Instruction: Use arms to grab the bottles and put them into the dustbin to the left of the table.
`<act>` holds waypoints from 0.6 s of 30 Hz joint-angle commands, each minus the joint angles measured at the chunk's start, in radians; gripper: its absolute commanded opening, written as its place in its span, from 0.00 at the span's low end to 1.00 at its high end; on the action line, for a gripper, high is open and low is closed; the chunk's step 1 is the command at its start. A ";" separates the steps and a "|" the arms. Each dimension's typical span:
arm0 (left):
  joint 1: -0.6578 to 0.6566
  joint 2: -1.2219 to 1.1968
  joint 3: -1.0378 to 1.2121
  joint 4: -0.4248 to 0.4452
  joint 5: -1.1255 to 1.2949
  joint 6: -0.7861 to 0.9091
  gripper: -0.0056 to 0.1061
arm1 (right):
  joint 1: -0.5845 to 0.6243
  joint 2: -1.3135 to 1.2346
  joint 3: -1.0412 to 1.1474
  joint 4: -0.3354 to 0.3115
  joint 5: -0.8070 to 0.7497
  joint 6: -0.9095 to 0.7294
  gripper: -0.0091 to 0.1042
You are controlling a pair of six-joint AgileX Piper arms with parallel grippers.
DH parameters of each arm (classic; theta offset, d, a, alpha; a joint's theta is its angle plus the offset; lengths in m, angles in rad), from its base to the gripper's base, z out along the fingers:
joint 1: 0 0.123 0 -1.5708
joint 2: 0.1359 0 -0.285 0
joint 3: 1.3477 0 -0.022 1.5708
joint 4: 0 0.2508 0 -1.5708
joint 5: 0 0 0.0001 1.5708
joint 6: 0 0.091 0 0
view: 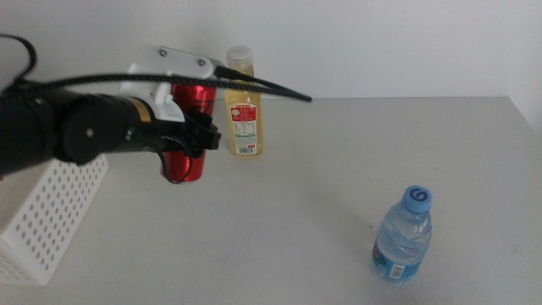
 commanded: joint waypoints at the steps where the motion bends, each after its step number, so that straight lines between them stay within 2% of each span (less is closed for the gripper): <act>1: 0.051 -0.069 -0.130 -0.023 0.150 0.017 0.07 | -0.006 -0.021 -0.010 -0.004 -0.071 -0.005 0.83; 5: 0.158 -0.070 -0.337 -0.023 0.485 0.132 0.07 | -0.006 -0.021 -0.010 -0.004 -0.071 -0.005 0.83; 8: 0.239 -0.070 -0.467 -0.024 0.639 0.198 0.07 | -0.006 -0.021 -0.010 -0.004 -0.071 -0.005 0.83; 14: 0.426 -0.050 -0.643 -0.025 0.803 0.264 0.07 | -0.006 -0.021 -0.010 -0.004 -0.071 -0.005 0.83; 18: 0.510 -0.019 -0.666 -0.031 0.843 0.280 0.07 | -0.006 -0.021 -0.010 -0.004 -0.071 -0.005 0.83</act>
